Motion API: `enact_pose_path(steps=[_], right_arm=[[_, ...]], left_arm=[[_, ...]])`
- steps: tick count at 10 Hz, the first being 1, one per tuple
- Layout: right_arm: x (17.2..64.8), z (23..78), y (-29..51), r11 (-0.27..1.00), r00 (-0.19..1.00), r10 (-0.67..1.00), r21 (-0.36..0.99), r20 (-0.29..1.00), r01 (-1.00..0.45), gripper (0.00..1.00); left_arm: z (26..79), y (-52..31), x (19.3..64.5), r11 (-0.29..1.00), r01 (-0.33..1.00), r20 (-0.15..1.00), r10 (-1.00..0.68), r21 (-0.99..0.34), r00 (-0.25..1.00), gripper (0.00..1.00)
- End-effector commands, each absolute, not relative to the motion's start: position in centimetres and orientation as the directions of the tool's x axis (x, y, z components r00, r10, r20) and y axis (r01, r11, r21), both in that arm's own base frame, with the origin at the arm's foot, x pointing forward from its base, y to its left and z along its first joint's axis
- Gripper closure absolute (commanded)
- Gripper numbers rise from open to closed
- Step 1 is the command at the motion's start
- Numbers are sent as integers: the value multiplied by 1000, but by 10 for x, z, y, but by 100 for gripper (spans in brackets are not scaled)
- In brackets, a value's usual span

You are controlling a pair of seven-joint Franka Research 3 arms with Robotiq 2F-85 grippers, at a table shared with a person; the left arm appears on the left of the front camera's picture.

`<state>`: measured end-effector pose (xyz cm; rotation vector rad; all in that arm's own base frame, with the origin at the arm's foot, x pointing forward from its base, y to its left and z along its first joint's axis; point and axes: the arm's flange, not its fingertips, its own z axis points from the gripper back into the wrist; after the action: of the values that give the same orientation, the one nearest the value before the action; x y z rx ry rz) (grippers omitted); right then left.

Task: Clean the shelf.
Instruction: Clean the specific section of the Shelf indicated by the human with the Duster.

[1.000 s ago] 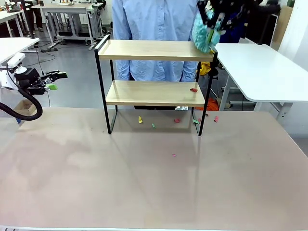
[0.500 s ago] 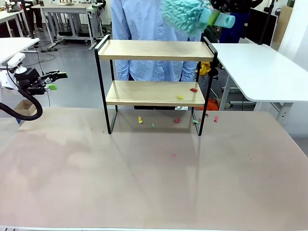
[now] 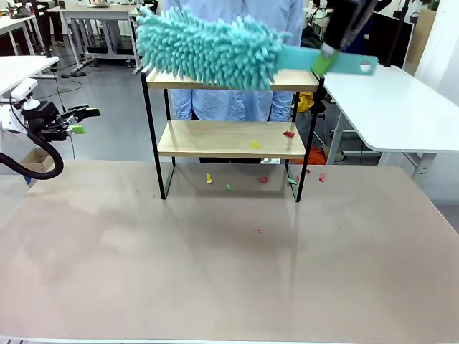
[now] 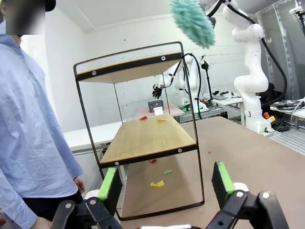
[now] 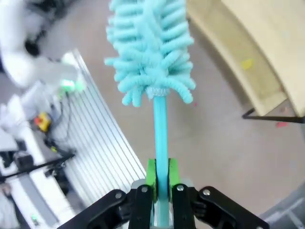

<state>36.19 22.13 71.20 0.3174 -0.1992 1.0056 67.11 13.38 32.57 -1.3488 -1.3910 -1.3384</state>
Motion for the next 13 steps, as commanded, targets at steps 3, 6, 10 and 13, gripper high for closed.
enact_pose_path(steps=[3,6,10,13], right_arm=[[343,645,209,364,364,931,-26,21,-931,87],[349,578,186,370,365,891,-34,-271,-928,87],[339,522,150,344,286,883,98,-372,-934,87],[342,516,158,369,311,876,99,-369,-924,87]], left_arm=[[328,134,670,-116,976,972,168,184,-163,0],[328,134,670,-116,976,972,168,184,-163,0],[328,134,670,-116,976,972,168,184,-163,0],[328,134,670,-116,976,972,168,184,-163,0]])
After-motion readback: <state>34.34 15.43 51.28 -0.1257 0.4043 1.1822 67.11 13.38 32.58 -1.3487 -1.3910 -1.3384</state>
